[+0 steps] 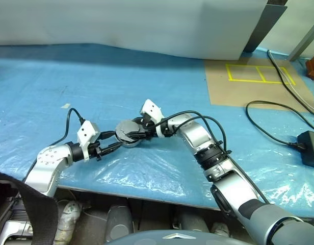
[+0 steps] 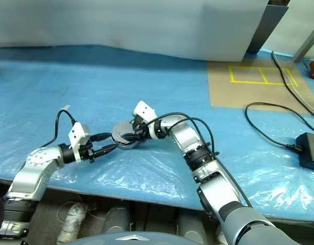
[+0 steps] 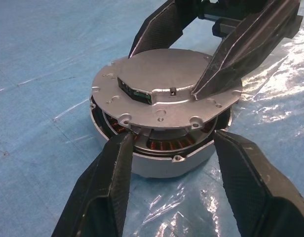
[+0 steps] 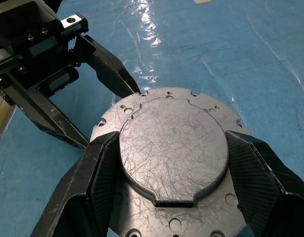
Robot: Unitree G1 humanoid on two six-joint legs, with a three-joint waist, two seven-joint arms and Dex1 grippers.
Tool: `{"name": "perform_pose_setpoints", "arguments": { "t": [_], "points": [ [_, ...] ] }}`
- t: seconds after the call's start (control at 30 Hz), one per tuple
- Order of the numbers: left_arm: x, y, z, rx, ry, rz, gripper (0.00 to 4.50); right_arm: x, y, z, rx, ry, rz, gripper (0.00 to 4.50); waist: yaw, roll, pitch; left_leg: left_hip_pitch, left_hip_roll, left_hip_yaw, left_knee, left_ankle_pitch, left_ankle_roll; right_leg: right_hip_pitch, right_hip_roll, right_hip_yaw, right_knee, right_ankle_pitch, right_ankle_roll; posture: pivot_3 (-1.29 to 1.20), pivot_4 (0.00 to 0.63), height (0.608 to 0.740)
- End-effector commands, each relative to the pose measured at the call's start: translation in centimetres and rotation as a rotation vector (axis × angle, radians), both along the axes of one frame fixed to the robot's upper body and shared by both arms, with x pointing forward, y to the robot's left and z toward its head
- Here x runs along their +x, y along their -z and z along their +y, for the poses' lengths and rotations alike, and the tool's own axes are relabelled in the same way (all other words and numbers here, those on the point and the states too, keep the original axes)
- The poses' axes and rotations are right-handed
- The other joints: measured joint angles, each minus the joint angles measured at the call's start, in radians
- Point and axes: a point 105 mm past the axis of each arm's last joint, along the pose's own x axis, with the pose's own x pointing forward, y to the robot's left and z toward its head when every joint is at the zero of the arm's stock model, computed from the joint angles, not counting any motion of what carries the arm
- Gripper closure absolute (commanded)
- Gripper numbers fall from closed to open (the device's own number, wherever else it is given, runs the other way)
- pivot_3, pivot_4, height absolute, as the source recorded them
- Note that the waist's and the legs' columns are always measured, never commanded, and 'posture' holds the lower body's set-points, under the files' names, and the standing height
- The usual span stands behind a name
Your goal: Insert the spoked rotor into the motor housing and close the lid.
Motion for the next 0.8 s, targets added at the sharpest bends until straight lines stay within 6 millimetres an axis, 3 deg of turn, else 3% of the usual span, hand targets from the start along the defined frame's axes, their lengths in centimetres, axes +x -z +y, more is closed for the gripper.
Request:
{"name": "perform_pose_setpoints", "arguments": {
  "t": [0.03,0.3,0.57,0.8],
  "points": [
    [0.5,-0.7,-0.3,0.0,0.011,-0.04,1.8,-0.2,-1.4,1.4,0.047,-0.007,0.008,1.54,-0.001,0.0,0.0,0.0,0.0,0.0,0.0,0.0,0.0,0.0,0.0,0.0,0.0,0.0,0.0,0.0,0.15,0.74],
    [0.9,-0.7,-0.5,0.001,0.018,-0.046,1.8,-0.4,-1.4,2.2,-0.018,0.015,-0.026,1.54,0.0,0.0,0.0,0.0,0.0,0.0,0.001,0.0,0.0,0.0,0.0,0.0,0.001,0.0,0.0,0.0,0.15,0.74],
    [1.1,-0.7,-0.1,-0.004,0.004,-0.038,1.8,0.0,1.6,1.6,-0.15,0.05,-0.079,1.54,0.0,0.0,0.0,0.002,0.0,0.0,0.001,0.0,0.0,0.001,0.0,0.001,0.001,0.0,0.0,0.0,0.15,0.74],
    [-1.5,-2.0,0.0,-0.099,0.084,0.045,1.8,0.5,2.6,1.5,-0.153,0.097,-0.023,1.54,-0.007,0.0,0.0,0.007,0.0,0.001,0.001,0.0,0.0,0.004,0.0,0.004,0.002,0.0,-0.001,0.0,0.15,0.74]
  ]
}}
